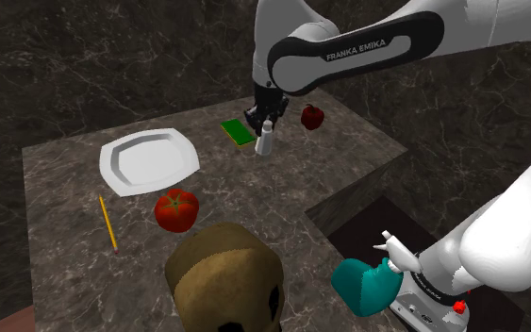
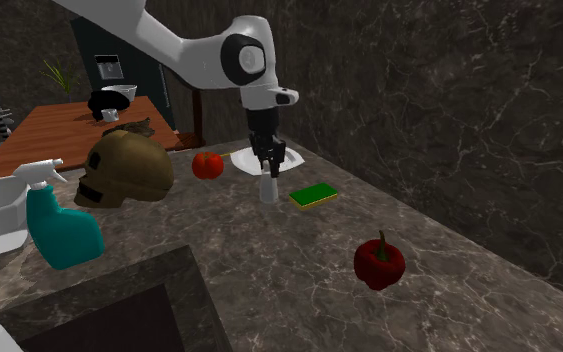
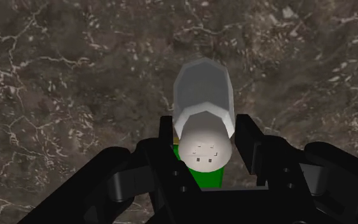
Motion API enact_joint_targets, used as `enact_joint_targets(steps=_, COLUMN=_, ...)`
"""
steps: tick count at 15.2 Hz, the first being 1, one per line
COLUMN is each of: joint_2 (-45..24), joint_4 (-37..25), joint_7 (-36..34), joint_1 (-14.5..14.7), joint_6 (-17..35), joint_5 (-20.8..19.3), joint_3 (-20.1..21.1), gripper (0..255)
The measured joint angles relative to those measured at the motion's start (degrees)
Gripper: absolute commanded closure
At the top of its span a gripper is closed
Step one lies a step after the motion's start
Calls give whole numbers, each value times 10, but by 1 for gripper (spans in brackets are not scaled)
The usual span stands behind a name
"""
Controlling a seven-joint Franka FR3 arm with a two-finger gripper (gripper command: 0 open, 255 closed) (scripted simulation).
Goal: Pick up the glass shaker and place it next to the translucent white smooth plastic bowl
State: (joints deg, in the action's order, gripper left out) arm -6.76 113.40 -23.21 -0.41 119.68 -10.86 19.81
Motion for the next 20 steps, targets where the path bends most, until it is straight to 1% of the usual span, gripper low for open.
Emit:
enact_joint_targets(steps=9, joint_2=21, joint_4=-44, joint_7=14, joint_1=-1, joint_6=-63, joint_5=14, joint_3=2, gripper=255)
enact_joint_targets(steps=20, joint_2=34, joint_4=-116, joint_7=28, joint_1=0, joint_6=-146, joint_5=23, joint_3=3, gripper=255)
